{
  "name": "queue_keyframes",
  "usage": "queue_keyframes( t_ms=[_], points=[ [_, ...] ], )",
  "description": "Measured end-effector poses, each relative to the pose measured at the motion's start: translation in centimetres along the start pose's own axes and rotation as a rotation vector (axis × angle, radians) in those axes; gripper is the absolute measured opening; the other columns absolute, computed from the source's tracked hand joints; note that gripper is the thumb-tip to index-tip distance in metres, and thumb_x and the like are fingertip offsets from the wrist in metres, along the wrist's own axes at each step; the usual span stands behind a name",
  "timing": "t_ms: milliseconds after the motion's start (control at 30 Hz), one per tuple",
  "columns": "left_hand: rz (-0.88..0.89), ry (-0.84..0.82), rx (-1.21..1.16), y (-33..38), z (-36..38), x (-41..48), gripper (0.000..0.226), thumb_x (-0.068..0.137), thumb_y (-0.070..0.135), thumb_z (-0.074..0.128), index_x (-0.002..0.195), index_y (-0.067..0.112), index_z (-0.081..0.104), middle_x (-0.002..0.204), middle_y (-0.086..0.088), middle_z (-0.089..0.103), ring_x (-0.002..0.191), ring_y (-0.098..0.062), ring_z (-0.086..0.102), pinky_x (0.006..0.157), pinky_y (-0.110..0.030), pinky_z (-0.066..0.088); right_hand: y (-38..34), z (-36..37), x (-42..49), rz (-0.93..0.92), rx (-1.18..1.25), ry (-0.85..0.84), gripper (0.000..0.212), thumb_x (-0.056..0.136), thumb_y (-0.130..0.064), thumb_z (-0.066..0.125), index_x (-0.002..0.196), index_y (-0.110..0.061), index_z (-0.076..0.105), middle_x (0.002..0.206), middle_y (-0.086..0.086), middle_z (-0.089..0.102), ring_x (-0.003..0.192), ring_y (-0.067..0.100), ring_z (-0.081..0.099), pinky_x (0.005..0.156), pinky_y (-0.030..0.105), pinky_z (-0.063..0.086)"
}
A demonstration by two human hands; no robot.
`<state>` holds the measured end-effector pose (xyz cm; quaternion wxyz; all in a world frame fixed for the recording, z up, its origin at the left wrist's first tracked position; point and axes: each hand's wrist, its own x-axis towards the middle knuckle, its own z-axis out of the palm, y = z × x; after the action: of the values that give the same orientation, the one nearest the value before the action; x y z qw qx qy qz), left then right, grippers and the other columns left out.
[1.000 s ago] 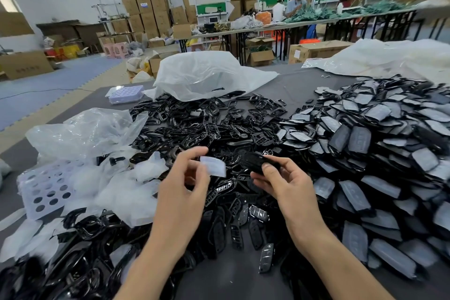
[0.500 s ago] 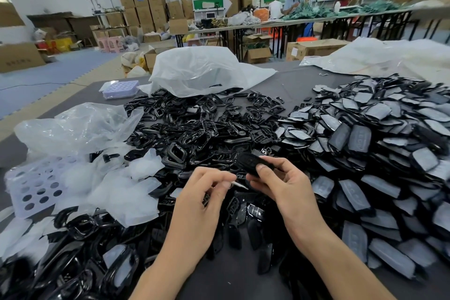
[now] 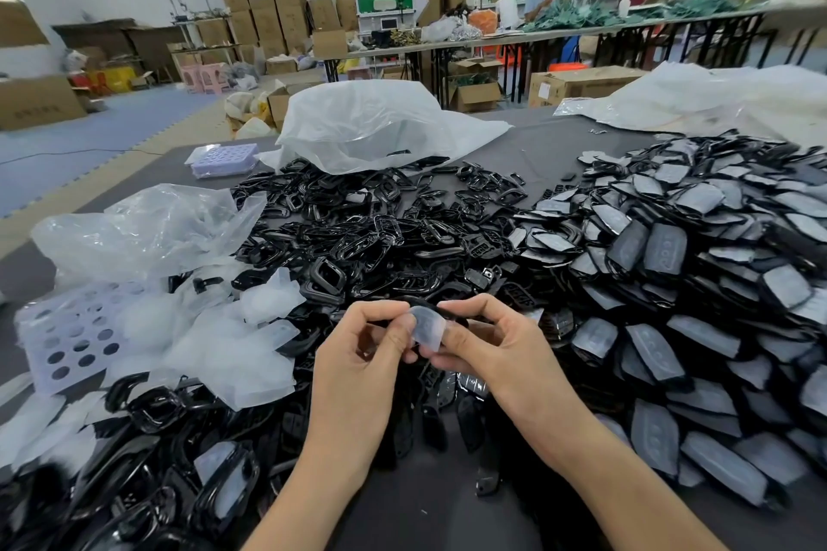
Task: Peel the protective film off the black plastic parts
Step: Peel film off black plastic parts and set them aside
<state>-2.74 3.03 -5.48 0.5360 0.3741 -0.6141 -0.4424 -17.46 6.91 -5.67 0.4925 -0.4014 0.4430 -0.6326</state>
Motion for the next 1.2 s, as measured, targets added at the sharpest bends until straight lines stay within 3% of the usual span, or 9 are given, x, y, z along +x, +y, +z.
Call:
queue_keyframes(
  t_ms=[233, 333, 433, 667, 767, 867, 1033, 1100, 1200],
  points=[
    [-0.024, 0.009, -0.079, -0.21, 0.00, 0.26, 0.018, 0.093, 0.008, 0.066, 0.105, 0.022, 0.064, 0.083, 0.008, 0.068, 0.069, -0.011, 0.067, 0.066, -0.020, 0.056, -0.02, 0.33, 0.07, 0.013, 0.116, -0.054, 0.020, 0.080, -0.039, 0.073, 0.092, -0.024, 0.078, 0.092, 0.014, 0.078, 0.085, 0.023, 0.077, 0.072, 0.020, 0.059],
    [-0.070, -0.036, -0.104, -0.21, -0.15, 0.22, 0.016, 0.092, 0.009, 0.067, 0.102, 0.021, 0.067, 0.082, 0.006, 0.072, 0.070, -0.011, 0.068, 0.069, -0.021, 0.057, 0.25, 0.28, 0.10, -0.028, 0.027, -0.007, 0.009, 0.084, -0.025, 0.076, 0.093, -0.026, 0.076, 0.090, 0.009, 0.078, 0.080, 0.019, 0.076, 0.071, 0.019, 0.057],
    [-0.099, -0.078, -0.148, -0.16, -0.09, 0.04, 0.017, 0.095, 0.005, 0.062, 0.102, 0.019, 0.069, 0.086, 0.003, 0.075, 0.074, -0.012, 0.072, 0.070, -0.019, 0.057, 0.51, -0.09, 0.20, -0.062, -0.073, 0.047, 0.015, 0.092, -0.010, 0.071, 0.100, -0.022, 0.073, 0.085, 0.007, 0.078, 0.074, 0.015, 0.074, 0.069, 0.018, 0.056],
    [-0.155, -0.163, -0.076, -0.20, -0.55, 0.35, 0.019, 0.095, 0.008, 0.063, 0.107, 0.022, 0.068, 0.089, -0.001, 0.072, 0.077, -0.016, 0.072, 0.074, -0.020, 0.057, 0.24, -0.18, 0.05, -0.075, -0.070, 0.036, 0.011, 0.094, -0.012, 0.067, 0.104, -0.015, 0.071, 0.085, 0.009, 0.077, 0.072, 0.017, 0.074, 0.068, 0.019, 0.057],
    [-0.110, -0.151, 0.012, -0.37, -0.66, 0.40, 0.016, 0.093, 0.009, 0.066, 0.101, 0.023, 0.069, 0.079, 0.001, 0.072, 0.072, -0.015, 0.071, 0.072, -0.019, 0.055, 0.29, -0.09, -0.01, -0.076, -0.110, 0.013, 0.013, 0.093, -0.013, 0.069, 0.105, -0.017, 0.070, 0.089, 0.008, 0.078, 0.076, 0.019, 0.075, 0.071, 0.020, 0.058],
    [-0.051, -0.133, 0.049, -0.37, -0.56, 0.12, 0.018, 0.096, 0.010, 0.064, 0.102, 0.025, 0.071, 0.082, 0.005, 0.076, 0.074, -0.009, 0.073, 0.071, -0.015, 0.054, 0.36, -0.06, 0.06, -0.076, -0.144, 0.025, 0.015, 0.091, -0.010, 0.072, 0.102, -0.020, 0.068, 0.088, 0.007, 0.078, 0.075, 0.017, 0.074, 0.070, 0.020, 0.057],
    [-0.057, -0.129, 0.039, -0.51, -0.17, -0.14, 0.024, 0.099, 0.010, 0.058, 0.110, 0.028, 0.070, 0.093, 0.003, 0.077, 0.088, -0.015, 0.075, 0.084, -0.028, 0.058, 0.38, -0.30, 0.12, -0.088, -0.156, 0.054, 0.014, 0.092, -0.009, 0.071, 0.101, -0.019, 0.068, 0.084, 0.005, 0.078, 0.072, 0.015, 0.073, 0.067, 0.018, 0.056],
    [-0.068, -0.126, 0.020, -0.38, -0.07, -0.08, 0.023, 0.098, 0.009, 0.059, 0.109, 0.026, 0.070, 0.093, 0.003, 0.076, 0.085, -0.014, 0.074, 0.081, -0.023, 0.057, 0.28, -0.28, 0.16, -0.086, -0.144, 0.054, 0.014, 0.091, -0.010, 0.072, 0.102, -0.018, 0.068, 0.085, 0.007, 0.078, 0.073, 0.017, 0.074, 0.067, 0.019, 0.056],
    [-0.063, -0.136, 0.029, -0.14, -0.12, -0.05, 0.020, 0.096, 0.009, 0.061, 0.096, 0.027, 0.070, 0.076, 0.001, 0.072, 0.070, -0.009, 0.070, 0.069, -0.014, 0.053, 0.23, -0.26, 0.22, -0.079, -0.121, 0.053, 0.013, 0.092, -0.011, 0.072, 0.103, -0.017, 0.070, 0.085, 0.010, 0.078, 0.072, 0.019, 0.074, 0.067, 0.018, 0.056]
  ],
)
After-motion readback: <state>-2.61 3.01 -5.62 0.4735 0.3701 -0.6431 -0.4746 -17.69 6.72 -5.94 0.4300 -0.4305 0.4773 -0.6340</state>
